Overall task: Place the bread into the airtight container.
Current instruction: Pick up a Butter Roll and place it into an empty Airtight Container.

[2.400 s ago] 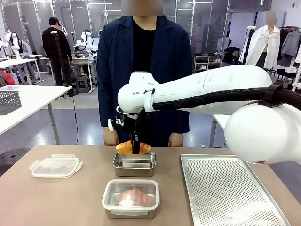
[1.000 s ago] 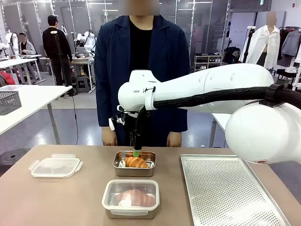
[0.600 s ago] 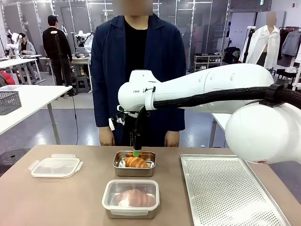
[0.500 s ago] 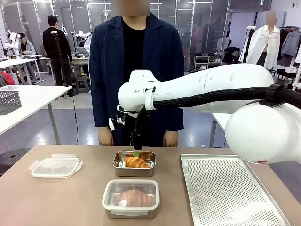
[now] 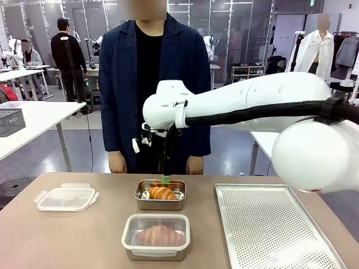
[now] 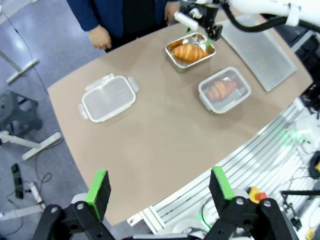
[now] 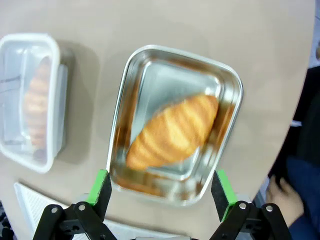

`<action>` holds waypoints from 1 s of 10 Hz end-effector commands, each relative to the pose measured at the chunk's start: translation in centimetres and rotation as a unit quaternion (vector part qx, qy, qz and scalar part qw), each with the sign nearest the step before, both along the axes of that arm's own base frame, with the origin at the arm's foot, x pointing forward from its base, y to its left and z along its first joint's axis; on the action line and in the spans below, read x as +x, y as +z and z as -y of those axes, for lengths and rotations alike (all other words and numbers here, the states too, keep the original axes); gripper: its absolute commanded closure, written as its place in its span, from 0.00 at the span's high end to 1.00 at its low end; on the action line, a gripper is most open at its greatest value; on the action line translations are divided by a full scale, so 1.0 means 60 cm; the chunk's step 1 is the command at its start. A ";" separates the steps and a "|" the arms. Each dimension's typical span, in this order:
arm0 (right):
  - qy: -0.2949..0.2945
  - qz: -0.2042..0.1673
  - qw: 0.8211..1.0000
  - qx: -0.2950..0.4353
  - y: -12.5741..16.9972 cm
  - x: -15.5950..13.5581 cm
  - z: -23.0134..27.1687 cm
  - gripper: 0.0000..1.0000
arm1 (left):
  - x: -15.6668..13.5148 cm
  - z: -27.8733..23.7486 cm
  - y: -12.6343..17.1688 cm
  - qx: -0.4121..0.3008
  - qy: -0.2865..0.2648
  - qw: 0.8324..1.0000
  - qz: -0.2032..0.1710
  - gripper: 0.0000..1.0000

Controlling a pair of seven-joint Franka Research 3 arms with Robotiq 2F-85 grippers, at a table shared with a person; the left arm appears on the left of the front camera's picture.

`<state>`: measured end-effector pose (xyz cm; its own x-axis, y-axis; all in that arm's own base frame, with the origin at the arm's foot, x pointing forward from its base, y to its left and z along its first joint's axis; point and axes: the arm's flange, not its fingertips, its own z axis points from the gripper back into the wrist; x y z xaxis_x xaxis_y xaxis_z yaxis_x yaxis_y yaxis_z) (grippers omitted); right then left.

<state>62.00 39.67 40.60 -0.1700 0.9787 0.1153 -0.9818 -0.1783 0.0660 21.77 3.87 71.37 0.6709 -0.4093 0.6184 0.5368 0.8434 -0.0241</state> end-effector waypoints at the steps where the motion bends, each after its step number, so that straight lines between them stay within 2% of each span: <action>1: -0.041 0.009 0.999 -0.013 0.112 -0.052 0.092 1.00 | 0.000 0.001 0.002 -0.001 -0.004 1.000 0.001 1.00; 2: -0.068 0.021 0.997 -0.022 0.173 -0.080 0.133 1.00 | 0.000 0.001 0.002 -0.001 -0.004 1.000 0.001 1.00; 3: -0.077 0.000 0.997 -0.016 0.227 -0.112 0.179 1.00 | 0.000 0.001 0.002 -0.001 -0.004 1.000 0.001 1.00; 5: -0.182 0.045 0.982 -0.013 0.317 -0.166 0.272 1.00 | 0.000 0.001 0.002 -0.001 -0.004 1.000 0.001 1.00; 7: -0.316 0.085 0.945 0.001 0.409 -0.253 0.375 1.00 | 0.000 0.001 0.002 -0.001 -0.004 1.000 0.001 1.00; 9: -0.377 0.090 0.921 0.036 0.480 -0.314 0.447 1.00 | 0.000 0.001 0.002 -0.001 -0.004 1.000 0.001 1.00; 10: -0.450 0.108 0.885 0.045 0.520 -0.358 0.487 1.00 | 0.000 0.001 0.002 -0.001 -0.004 1.000 0.001 1.00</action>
<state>42.88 10.98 72.25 0.5586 0.7979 0.2265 -0.8015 0.5895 -0.1002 21.78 3.88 71.37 0.6709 -0.4091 0.6185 0.5366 0.8435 -0.0243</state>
